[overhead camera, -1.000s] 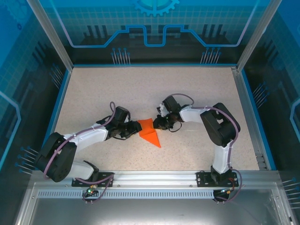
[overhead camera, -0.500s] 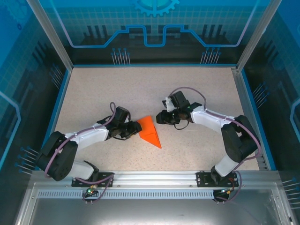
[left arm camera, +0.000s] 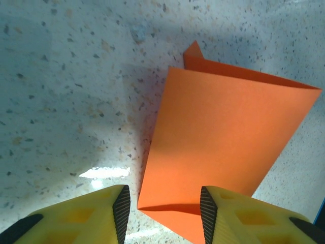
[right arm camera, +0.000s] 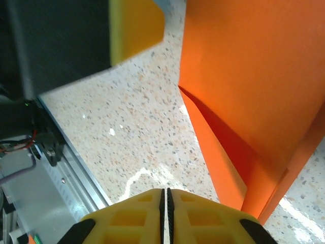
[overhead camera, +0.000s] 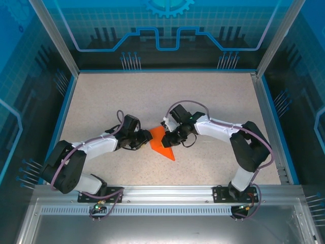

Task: Fold a paper plane with a square sheet of paper (pick it up from the middle)
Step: Fold the wing for the fifth time at the center of the table.

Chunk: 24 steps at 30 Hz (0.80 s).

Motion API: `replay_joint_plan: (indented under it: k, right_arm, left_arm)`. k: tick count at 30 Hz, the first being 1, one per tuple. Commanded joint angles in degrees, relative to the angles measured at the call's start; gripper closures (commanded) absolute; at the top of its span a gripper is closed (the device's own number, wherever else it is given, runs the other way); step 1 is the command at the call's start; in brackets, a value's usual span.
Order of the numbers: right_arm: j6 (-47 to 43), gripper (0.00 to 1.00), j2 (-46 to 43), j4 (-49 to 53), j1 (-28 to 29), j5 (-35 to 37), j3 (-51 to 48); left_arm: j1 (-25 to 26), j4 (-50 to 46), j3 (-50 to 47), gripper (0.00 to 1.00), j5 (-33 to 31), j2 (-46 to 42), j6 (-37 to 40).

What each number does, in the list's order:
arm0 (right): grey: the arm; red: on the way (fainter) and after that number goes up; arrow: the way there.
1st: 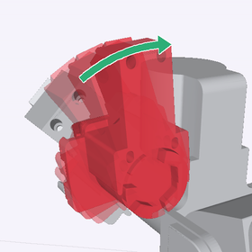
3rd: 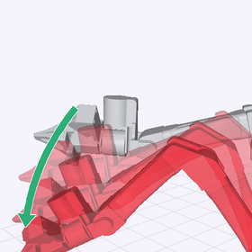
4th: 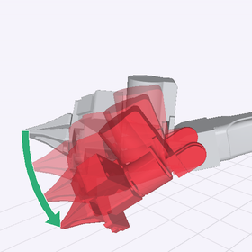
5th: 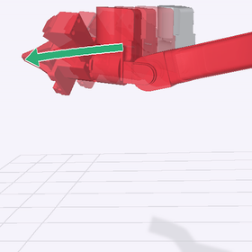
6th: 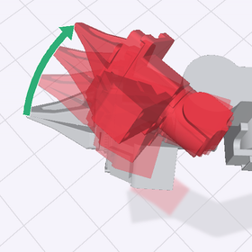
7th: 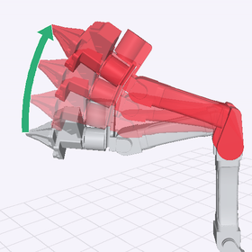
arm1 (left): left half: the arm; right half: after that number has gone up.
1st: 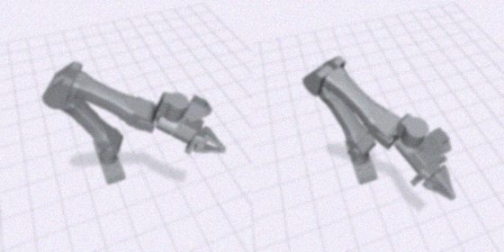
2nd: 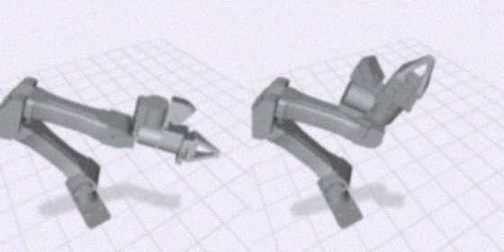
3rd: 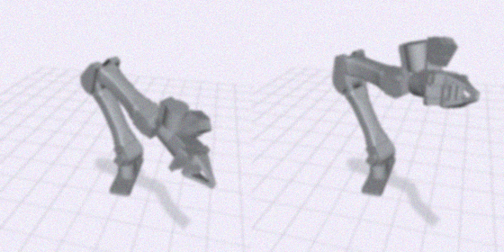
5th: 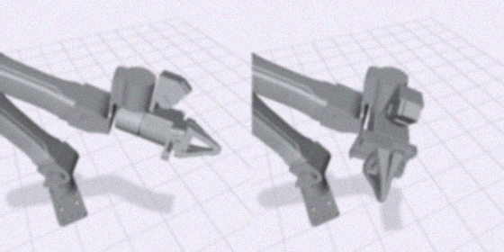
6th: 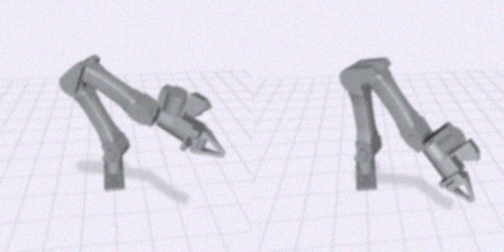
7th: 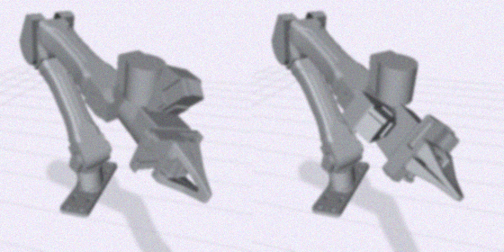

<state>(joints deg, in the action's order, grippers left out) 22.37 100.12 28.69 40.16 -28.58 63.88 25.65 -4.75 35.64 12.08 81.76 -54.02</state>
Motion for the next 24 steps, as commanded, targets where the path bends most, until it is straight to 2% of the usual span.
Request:
replay_joint_plan:
  k: [1, 6, 17, 24]
  right_arm:
    - [-1.89, 0.87, 2.79, 1.97, 0.16, 0.25, 2.12]
    - [-0.56, 0.87, 6.10, -1.37, -2.82, 2.45, 1.32]
    - [4.96, 0.86, 11.01, -14.77, -10.39, -7.10, -5.97]
    - [7.32, 0.85, 11.31, -18.96, -12.04, -7.77, -9.47]
  left_arm:
    - [-0.42, 1.20, 0.43, 0.56, 1.30, 1.27, -0.22]
    - [-0.36, 2.37, 2.54, 0.54, 6.70, 4.21, 2.58]
    - [-0.23, 3.37, 3.25, 0.50, 6.85, 6.22, 1.64]
    - [1.01, 6.98, 4.25, 0.48, 9.24, 8.65, -0.53]
